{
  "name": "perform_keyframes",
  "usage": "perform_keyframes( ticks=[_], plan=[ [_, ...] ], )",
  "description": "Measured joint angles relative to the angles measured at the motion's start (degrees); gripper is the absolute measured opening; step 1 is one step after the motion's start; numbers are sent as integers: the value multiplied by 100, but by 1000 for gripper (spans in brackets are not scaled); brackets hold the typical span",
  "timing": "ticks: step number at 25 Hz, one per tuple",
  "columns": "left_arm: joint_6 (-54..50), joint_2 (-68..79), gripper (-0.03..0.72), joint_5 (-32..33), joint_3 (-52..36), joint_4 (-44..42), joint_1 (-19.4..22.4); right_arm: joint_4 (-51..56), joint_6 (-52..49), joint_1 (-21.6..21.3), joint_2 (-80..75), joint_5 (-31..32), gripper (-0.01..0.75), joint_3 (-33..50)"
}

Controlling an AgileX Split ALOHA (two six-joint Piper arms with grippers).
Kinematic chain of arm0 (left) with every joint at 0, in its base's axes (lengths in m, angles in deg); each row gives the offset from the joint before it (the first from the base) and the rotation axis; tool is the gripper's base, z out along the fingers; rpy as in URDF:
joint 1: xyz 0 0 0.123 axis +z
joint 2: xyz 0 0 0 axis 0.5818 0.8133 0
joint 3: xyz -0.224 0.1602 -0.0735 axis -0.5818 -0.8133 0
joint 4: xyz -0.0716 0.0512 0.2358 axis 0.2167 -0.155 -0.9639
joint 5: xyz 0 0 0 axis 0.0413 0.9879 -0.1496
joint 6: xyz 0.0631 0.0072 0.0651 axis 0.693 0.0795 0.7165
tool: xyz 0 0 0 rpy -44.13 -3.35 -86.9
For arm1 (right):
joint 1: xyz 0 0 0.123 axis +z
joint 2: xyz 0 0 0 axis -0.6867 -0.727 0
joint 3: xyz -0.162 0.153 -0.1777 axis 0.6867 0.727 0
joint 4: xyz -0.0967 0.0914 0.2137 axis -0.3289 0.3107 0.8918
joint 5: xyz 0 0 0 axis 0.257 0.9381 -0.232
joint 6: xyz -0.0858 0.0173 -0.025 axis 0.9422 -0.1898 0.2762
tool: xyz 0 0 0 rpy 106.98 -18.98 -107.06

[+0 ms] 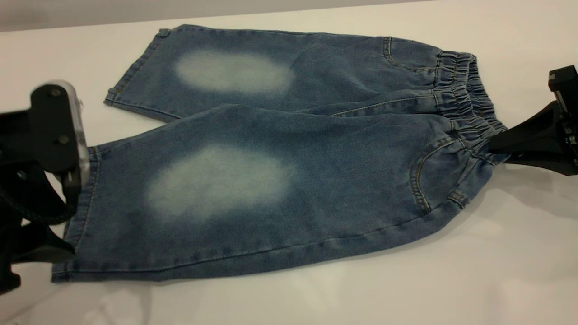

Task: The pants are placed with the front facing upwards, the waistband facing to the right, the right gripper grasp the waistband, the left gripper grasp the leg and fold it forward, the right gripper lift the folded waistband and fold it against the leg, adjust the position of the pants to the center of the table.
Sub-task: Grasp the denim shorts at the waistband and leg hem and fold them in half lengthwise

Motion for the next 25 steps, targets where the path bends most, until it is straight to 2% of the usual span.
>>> perform_keyframes(
  ticks=[25],
  plan=[
    [29, 1297, 371, -873, 36, -178, 0, 0, 0, 0, 0, 93, 41, 0]
  ],
)
